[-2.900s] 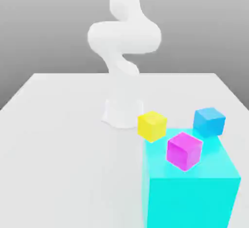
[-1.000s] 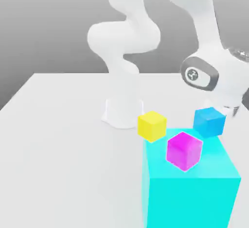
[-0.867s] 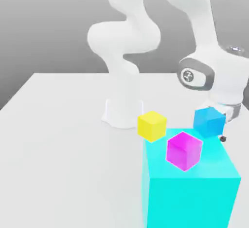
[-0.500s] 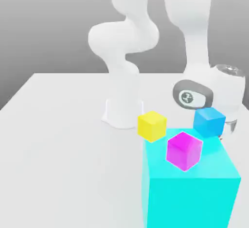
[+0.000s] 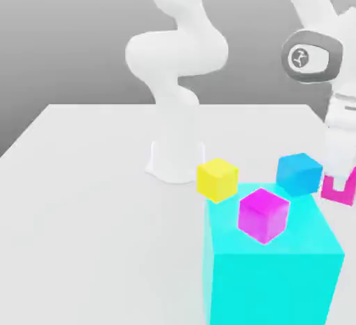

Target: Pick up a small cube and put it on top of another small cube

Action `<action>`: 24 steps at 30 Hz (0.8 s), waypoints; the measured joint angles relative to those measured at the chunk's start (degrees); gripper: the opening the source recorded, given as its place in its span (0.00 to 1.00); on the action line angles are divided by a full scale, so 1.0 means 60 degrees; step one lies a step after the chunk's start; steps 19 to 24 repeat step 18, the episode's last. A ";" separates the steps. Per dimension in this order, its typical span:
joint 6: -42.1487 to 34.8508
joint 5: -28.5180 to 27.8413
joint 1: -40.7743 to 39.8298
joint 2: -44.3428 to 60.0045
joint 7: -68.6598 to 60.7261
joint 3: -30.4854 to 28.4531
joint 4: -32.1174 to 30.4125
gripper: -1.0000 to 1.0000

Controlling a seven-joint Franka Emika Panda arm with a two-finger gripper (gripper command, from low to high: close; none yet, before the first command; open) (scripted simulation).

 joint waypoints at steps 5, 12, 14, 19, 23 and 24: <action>-0.2092 0.0528 -0.0161 -0.1009 -0.2107 -0.0924 0.0873 0.00; -0.3857 0.1144 -0.0409 -0.1740 -0.4065 -0.2062 0.1358 0.00; -0.3180 0.1178 -0.0443 -0.1461 -0.4089 -0.2042 0.0918 0.00; -0.2855 0.1181 -0.0452 -0.1330 -0.4088 -0.2024 0.0717 1.00; -0.2855 0.1181 -0.0452 -0.1330 -0.4088 -0.2024 0.0717 1.00; -0.2855 0.1181 -0.0452 -0.1330 -0.4088 -0.2024 0.0717 1.00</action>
